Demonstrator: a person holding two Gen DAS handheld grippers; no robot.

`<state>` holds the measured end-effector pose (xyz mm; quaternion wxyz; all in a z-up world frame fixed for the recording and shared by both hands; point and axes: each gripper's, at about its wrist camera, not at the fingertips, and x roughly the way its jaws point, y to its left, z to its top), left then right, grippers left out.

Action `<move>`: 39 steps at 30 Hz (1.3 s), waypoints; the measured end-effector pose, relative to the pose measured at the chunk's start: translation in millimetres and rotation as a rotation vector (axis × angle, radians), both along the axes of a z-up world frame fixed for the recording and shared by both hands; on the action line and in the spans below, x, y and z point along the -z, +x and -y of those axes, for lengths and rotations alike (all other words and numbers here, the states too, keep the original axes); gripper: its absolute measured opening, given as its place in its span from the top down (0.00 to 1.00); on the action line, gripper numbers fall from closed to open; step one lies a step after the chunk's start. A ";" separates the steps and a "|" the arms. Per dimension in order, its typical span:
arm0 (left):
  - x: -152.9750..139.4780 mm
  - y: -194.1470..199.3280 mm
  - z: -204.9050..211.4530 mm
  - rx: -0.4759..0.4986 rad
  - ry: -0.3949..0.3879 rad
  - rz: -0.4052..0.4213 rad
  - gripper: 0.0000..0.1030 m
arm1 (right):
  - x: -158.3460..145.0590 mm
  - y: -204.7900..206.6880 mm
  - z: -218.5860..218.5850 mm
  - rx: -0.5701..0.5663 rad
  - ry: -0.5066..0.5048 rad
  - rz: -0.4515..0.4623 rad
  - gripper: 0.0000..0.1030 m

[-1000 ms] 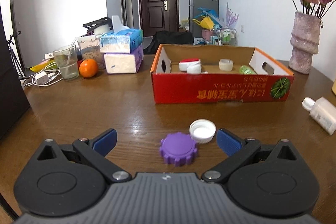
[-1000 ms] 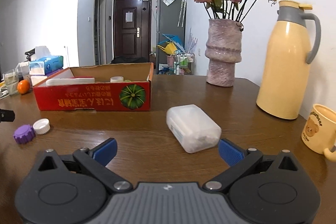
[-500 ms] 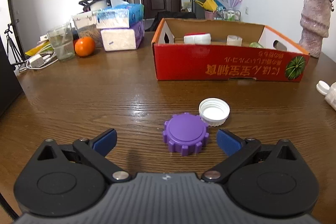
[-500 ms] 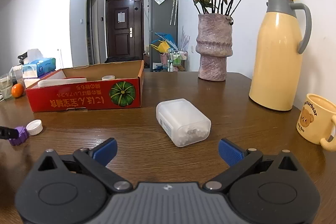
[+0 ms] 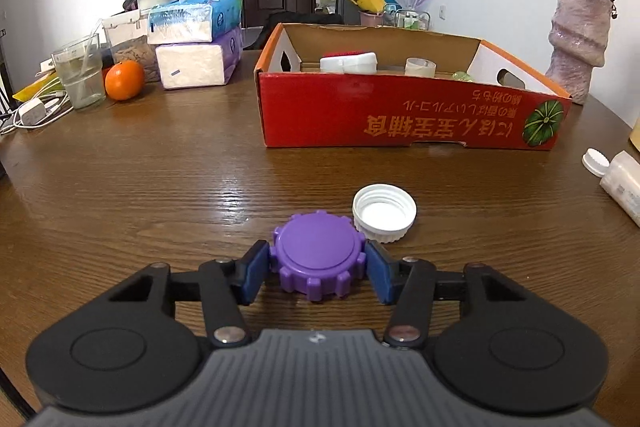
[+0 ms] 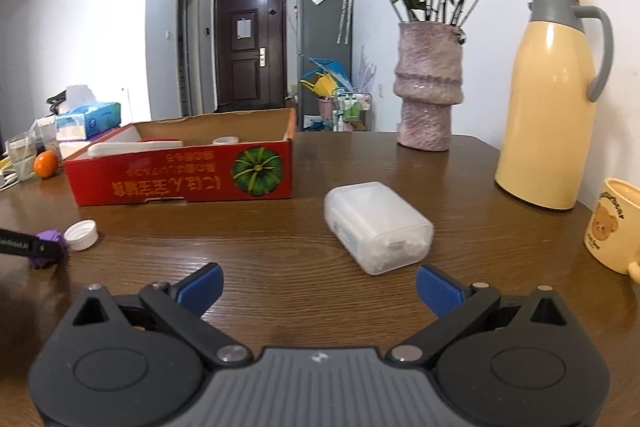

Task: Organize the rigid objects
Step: 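Grasp the purple cap with the left gripper, then grasp the white bottle cap with the right gripper while the left holds the purple cap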

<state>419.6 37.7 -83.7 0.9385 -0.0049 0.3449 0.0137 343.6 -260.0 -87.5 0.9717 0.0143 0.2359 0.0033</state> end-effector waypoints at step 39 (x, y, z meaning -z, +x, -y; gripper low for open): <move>-23.5 -17.2 -84.0 -0.057 0.019 0.098 0.48 | -0.6 43.4 -167.5 -0.292 -0.073 -0.053 0.08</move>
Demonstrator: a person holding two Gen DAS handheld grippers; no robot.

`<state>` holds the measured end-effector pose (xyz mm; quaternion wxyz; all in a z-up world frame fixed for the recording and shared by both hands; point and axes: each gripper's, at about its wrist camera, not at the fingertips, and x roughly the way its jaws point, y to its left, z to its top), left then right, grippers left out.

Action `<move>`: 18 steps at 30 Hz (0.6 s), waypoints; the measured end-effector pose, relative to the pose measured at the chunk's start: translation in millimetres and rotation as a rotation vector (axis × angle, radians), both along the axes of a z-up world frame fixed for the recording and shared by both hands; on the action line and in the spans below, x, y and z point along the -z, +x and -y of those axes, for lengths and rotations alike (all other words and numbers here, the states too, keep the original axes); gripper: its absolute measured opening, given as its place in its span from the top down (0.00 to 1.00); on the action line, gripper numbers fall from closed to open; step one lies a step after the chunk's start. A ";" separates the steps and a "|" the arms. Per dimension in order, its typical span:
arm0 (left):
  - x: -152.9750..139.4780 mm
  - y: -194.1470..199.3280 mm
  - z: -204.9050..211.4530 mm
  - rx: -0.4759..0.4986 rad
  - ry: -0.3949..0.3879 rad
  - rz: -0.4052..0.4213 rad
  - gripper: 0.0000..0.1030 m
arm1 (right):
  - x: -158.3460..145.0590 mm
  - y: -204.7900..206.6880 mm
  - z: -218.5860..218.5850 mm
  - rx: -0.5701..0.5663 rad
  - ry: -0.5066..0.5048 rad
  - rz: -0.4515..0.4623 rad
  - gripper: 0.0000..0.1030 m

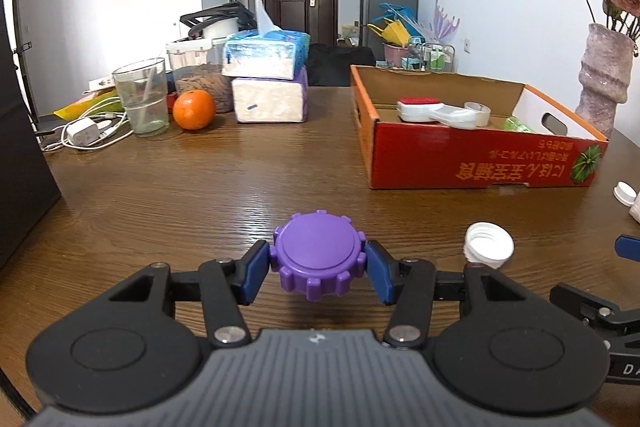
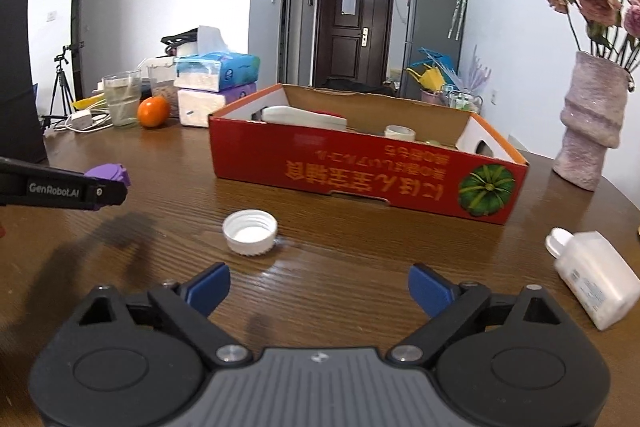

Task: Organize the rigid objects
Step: 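Grasp the white bottle cap with the right gripper while the left holds the purple cap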

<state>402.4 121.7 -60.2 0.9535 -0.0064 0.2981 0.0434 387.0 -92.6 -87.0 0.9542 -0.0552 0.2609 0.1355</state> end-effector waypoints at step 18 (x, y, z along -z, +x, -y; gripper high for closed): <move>-5.3 2.3 -33.2 -0.078 -0.018 0.010 0.48 | 5.8 45.1 -59.9 -0.011 0.016 -0.063 0.32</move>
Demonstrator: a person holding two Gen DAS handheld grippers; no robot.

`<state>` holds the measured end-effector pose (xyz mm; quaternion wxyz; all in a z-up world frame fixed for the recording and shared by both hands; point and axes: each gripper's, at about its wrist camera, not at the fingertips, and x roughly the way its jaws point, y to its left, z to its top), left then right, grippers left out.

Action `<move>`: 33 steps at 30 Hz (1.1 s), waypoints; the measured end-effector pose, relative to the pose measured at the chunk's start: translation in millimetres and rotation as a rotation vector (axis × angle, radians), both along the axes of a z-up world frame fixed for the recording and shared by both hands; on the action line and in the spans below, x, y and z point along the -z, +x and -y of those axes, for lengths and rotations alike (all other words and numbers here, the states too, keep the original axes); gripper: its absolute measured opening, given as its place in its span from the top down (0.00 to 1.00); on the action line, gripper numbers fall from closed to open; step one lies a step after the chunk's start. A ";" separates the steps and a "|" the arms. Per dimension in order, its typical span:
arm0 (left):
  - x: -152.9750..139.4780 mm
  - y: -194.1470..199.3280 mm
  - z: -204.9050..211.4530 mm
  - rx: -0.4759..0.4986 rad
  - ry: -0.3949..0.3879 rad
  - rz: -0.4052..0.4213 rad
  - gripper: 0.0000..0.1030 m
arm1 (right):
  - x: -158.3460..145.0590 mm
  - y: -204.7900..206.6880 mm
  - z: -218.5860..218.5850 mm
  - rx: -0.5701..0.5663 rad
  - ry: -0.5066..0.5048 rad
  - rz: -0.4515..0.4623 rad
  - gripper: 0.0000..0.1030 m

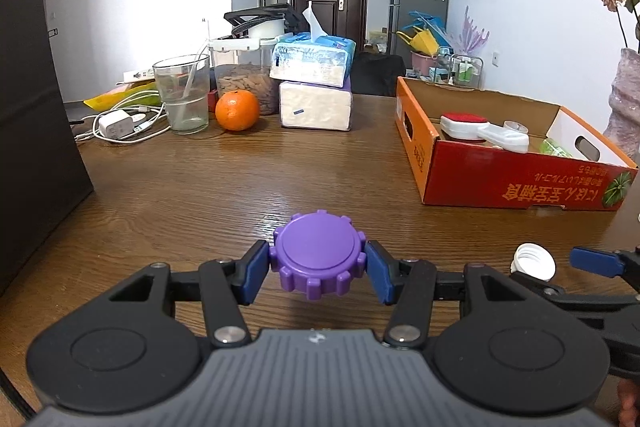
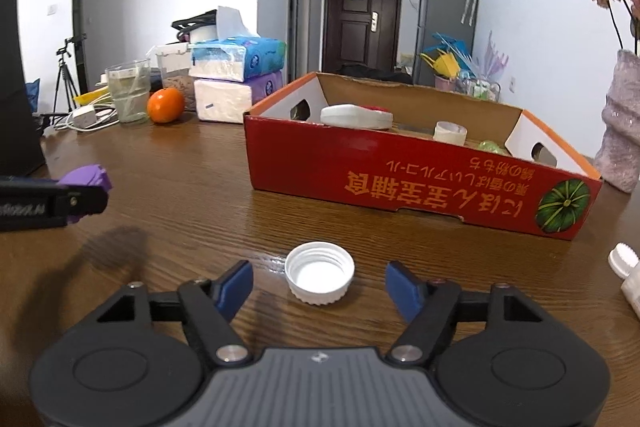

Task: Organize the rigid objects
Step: 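Grasp the white bottle cap with the right gripper while the left holds the purple cap, then carry the purple cap and white cap over the red box with both grippers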

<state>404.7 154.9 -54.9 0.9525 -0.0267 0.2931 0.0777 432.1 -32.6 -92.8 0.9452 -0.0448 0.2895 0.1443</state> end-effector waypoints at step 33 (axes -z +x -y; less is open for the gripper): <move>6.6 4.4 2.4 -0.074 0.020 -0.010 0.48 | -22.7 -6.9 23.4 0.035 0.101 0.060 0.62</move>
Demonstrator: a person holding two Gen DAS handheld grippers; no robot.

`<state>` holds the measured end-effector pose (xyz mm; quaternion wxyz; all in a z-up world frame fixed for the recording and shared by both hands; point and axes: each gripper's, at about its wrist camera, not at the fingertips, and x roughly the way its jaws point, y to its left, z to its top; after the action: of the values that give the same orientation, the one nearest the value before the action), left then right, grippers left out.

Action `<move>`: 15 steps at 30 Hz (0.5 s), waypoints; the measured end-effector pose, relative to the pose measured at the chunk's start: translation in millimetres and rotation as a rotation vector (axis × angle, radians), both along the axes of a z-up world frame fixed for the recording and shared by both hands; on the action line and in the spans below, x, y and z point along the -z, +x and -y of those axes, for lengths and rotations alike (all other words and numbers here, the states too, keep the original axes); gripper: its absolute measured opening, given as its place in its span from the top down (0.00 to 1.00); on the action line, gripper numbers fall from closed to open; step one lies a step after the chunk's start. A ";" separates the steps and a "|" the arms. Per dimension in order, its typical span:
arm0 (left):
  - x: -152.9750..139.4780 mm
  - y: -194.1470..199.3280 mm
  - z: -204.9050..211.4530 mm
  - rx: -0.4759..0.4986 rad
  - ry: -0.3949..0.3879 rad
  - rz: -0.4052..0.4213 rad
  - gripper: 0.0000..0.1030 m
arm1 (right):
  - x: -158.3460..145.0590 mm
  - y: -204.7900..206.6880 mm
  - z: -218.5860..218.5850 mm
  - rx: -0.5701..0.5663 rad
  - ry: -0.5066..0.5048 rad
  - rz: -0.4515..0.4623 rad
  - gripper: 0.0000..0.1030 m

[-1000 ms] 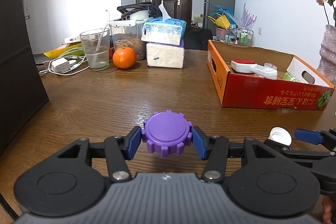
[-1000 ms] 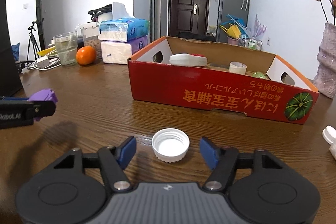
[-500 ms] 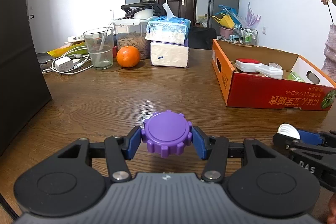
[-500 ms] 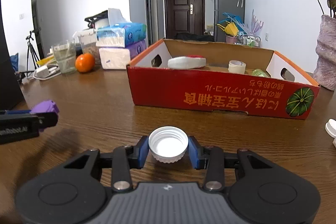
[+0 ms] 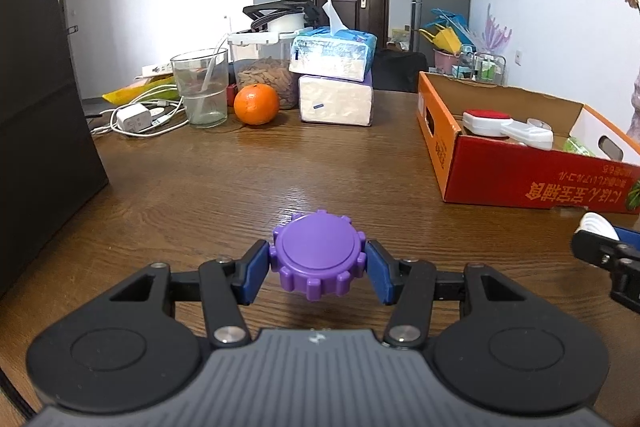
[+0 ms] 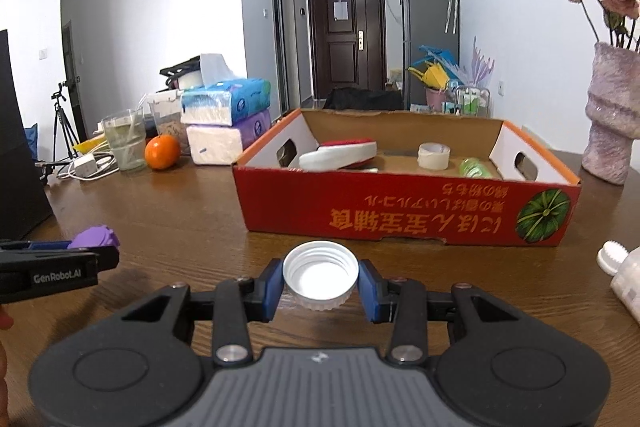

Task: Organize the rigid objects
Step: 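Carry the purple cap and white cap over the red box with both grippers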

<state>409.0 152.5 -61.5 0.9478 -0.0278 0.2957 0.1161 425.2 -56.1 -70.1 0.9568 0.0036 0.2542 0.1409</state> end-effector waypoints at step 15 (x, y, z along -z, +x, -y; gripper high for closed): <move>-9.6 -3.5 57.7 0.034 -0.029 0.048 0.48 | -17.2 3.3 49.5 0.052 0.052 0.061 0.62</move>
<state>405.6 94.8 -51.9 0.9560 -0.0393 0.2749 0.0951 428.5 -105.6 -52.9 0.9671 0.0308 0.2209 0.1224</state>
